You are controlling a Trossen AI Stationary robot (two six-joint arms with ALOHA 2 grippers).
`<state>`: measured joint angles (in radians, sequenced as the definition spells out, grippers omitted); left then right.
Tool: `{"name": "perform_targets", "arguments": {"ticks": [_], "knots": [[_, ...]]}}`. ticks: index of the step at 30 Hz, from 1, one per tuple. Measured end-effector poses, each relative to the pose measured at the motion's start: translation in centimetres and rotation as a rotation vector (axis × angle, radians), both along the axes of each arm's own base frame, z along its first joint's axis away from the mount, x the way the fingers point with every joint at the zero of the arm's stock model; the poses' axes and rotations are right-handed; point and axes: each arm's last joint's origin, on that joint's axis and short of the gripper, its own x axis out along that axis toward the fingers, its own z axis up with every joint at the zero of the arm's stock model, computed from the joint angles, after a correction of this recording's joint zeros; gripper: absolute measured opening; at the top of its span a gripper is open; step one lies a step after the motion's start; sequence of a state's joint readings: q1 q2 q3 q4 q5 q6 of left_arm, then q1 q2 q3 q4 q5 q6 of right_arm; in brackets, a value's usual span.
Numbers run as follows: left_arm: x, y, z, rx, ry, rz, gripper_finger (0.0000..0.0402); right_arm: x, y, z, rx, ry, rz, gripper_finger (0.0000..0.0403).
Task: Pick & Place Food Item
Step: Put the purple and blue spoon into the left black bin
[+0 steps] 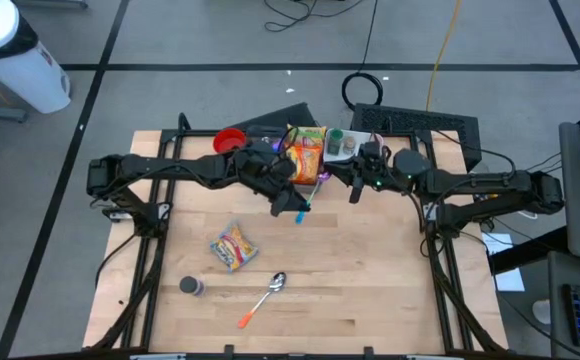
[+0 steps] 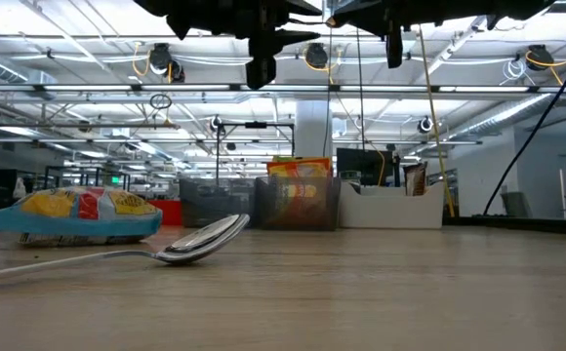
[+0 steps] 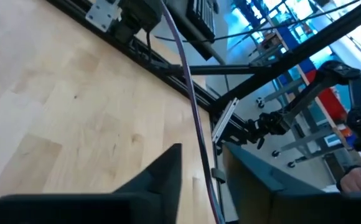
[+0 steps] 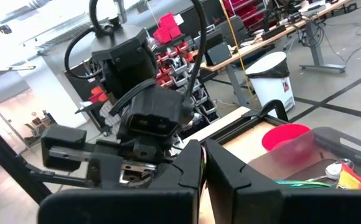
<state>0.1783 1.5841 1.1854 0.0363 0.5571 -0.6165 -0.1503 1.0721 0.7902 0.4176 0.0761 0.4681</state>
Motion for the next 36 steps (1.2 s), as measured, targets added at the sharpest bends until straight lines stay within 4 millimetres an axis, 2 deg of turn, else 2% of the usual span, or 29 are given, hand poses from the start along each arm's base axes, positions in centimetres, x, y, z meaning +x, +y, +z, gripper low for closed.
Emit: {"name": "perform_targets", "arguments": {"ticks": [10, 18, 22, 30, 36], "knots": [[0.1, 0.1, 0.2, 0.024, -0.025, 0.003, 0.0011, 0.0, 0.3, 0.1, -0.015, -0.002, 0.013, 0.0000], [0.1, 0.0, 0.1, 0.055, -0.039, -0.015, 0.0007, 0.0, 0.3, 0.2, -0.017, -0.008, 0.016, 0.0000], [0.1, -0.2, 0.2, 0.086, -0.058, -0.048, 0.0007, 0.0, 0.3, 0.3, -0.019, -0.028, 0.029, 0.0015], [-0.1, -0.1, 0.4, 0.115, -0.075, -0.054, 0.0005, 0.0, 0.2, 0.4, -0.015, -0.032, 0.010, 0.0086], [-0.9, 0.7, 1.3, 0.122, -0.094, -0.042, 0.0005, -1.1, -0.6, 1.3, -0.034, -0.066, -0.031, 0.0150]]}}
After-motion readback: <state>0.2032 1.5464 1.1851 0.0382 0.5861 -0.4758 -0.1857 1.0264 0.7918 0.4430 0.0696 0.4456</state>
